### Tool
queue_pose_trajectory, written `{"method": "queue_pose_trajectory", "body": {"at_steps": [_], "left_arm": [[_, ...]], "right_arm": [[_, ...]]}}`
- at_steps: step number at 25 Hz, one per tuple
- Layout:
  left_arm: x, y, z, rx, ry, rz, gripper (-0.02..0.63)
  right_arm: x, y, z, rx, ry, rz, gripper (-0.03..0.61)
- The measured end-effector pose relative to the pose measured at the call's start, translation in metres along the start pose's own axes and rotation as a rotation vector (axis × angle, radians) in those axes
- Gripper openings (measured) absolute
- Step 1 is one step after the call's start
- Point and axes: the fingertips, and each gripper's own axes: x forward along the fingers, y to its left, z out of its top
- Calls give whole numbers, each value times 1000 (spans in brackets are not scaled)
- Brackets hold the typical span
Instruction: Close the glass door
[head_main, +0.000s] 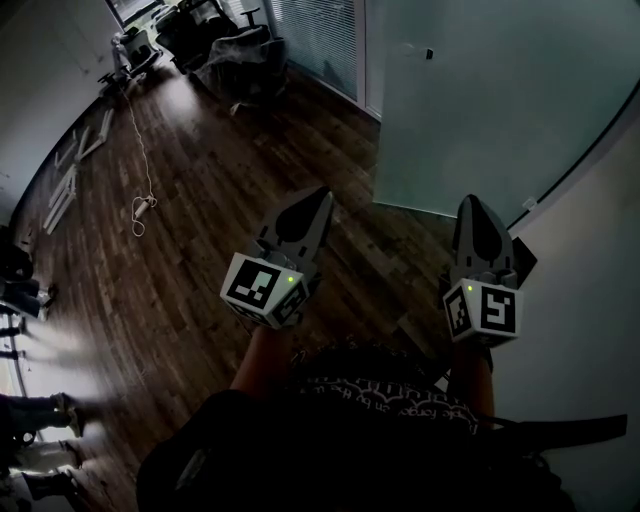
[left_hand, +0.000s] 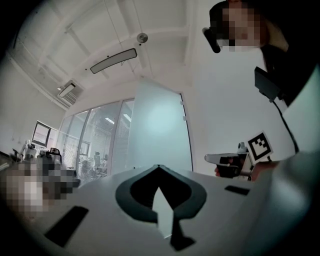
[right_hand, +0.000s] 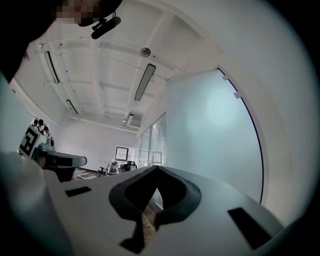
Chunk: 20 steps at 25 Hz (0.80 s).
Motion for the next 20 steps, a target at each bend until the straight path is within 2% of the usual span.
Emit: {"method": "queue_pose_trajectory", "body": {"at_steps": [4,6,9,15,20], "left_arm": [[-7,-2,-5,-8,-30,-36,2],[-13,0,-10,12,-24,-50,2],[-10,7,-12,-15,-9,-42,2],[12,21,-21,-35,-9,-30,2],[52,46,-18,-35,-21,-12,2]], "right_arm": [[0,6,-5,-9,21,-9,3],[1,11,-10,-12,31,-13,3],[10,13,-13,8,38,-8,3],[35,4,-18,-8,36,-6,3],[81,-12,-28,-24,32,-2,3]]}}
